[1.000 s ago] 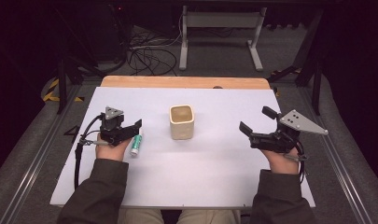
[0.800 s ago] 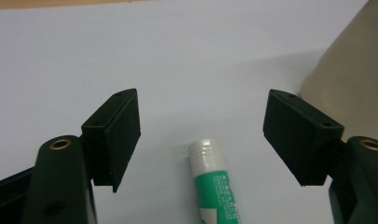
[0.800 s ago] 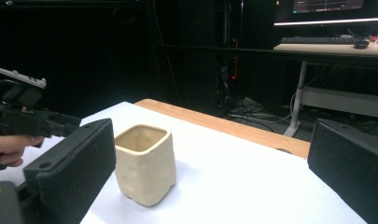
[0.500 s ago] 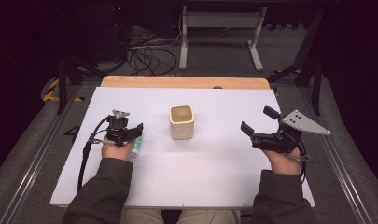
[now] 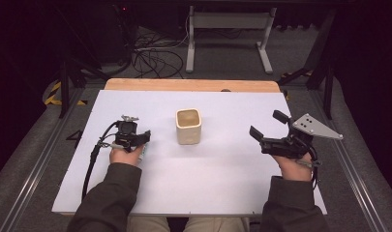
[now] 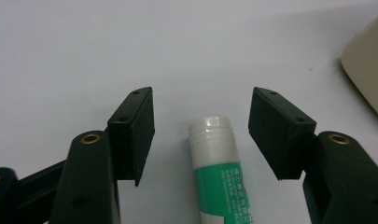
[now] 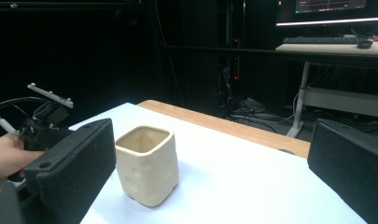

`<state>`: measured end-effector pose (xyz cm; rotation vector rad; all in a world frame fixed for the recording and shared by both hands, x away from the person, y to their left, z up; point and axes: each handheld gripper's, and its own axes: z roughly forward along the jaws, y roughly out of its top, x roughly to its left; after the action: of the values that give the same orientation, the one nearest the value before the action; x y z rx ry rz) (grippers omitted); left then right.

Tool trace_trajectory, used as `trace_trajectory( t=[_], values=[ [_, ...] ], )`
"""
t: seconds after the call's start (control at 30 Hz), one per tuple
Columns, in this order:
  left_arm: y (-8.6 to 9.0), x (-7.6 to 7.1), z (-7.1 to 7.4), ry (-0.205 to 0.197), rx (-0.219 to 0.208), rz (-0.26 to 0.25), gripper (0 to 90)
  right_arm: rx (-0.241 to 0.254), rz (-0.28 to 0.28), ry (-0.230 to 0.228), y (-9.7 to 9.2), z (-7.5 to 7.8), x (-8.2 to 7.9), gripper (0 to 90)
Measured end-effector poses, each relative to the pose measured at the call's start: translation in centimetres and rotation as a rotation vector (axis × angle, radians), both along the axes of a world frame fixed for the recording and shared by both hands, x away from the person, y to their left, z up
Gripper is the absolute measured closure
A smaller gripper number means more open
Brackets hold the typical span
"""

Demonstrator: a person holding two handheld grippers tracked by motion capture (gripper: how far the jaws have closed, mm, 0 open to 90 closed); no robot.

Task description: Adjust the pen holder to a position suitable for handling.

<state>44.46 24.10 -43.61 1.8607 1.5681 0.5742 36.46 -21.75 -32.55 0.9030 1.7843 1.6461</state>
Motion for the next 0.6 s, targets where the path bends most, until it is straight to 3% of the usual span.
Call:
trace_trajectory(
  t=[0.3,0.37,0.6],
  values=[
    [-0.2,0.5,-0.7,0.035,-0.002,-0.006,45.9,0.000,0.002,0.005,0.0,0.0,0.0,1.5],
    [-0.4,0.6,-1.0,0.058,0.006,-0.013,45.9,0.002,0.003,0.005,0.0,0.1,0.0,1.6],
    [-0.8,0.6,-1.4,0.063,0.029,-0.015,46.8,0.003,0.000,0.005,-0.2,0.1,-0.1,1.6]
  ],
)
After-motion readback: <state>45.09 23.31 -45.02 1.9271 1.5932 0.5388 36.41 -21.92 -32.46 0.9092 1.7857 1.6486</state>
